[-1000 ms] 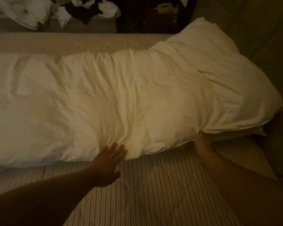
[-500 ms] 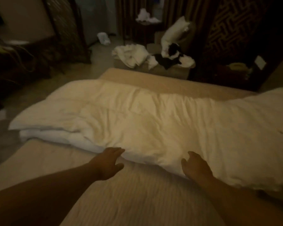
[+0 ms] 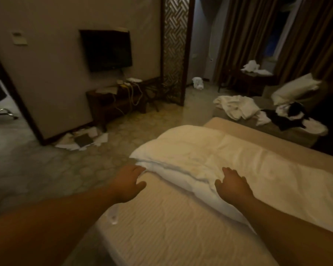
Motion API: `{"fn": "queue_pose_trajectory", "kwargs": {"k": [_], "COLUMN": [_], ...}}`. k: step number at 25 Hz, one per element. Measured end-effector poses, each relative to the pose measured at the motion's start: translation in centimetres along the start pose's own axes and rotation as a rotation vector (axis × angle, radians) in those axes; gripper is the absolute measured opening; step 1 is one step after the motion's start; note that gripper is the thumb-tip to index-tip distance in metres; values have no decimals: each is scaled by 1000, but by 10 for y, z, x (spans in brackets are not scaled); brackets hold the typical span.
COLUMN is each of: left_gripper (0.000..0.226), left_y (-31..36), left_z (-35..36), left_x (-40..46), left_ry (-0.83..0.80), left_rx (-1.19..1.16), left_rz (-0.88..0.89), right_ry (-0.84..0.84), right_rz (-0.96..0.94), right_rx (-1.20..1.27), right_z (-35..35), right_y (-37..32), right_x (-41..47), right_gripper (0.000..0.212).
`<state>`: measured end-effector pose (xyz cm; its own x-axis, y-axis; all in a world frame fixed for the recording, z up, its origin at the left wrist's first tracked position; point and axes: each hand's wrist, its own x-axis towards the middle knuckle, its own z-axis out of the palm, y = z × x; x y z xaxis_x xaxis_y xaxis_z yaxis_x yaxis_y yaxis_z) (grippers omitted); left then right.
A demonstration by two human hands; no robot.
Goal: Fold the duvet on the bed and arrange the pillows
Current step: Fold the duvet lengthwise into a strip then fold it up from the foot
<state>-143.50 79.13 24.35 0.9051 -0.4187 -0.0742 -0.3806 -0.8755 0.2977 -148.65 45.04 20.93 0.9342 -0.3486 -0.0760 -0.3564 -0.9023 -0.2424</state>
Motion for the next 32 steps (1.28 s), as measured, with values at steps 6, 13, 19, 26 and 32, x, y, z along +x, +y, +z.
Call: {"fn": "queue_pose_trajectory", "kwargs": {"k": [6,13,19,26,32], "left_gripper": [47,60,62,61,62], "left_y": [-127,-295,-446,-554,-617], "left_z": [-61,-101,-170,-194,-202], "left_x": [5,86,179,335,515], "left_ry": [80,19,13,-50,-167], "left_rx": [-57,54,106,110,94], "left_rz": [-128,-168,-240,-118,157], "right_ry": [-23,-39,-117,-82,-58], "right_rz": [-175,-148,-195,-107,267], "right_rx": [-64,-91,-4,-78,-27], "right_z": [28,98,150,178,194], "right_y": [-157,-294,-455,-528,-547], "right_x": [55,153,258,361,443], "right_gripper": [64,62,64,63,65]}}
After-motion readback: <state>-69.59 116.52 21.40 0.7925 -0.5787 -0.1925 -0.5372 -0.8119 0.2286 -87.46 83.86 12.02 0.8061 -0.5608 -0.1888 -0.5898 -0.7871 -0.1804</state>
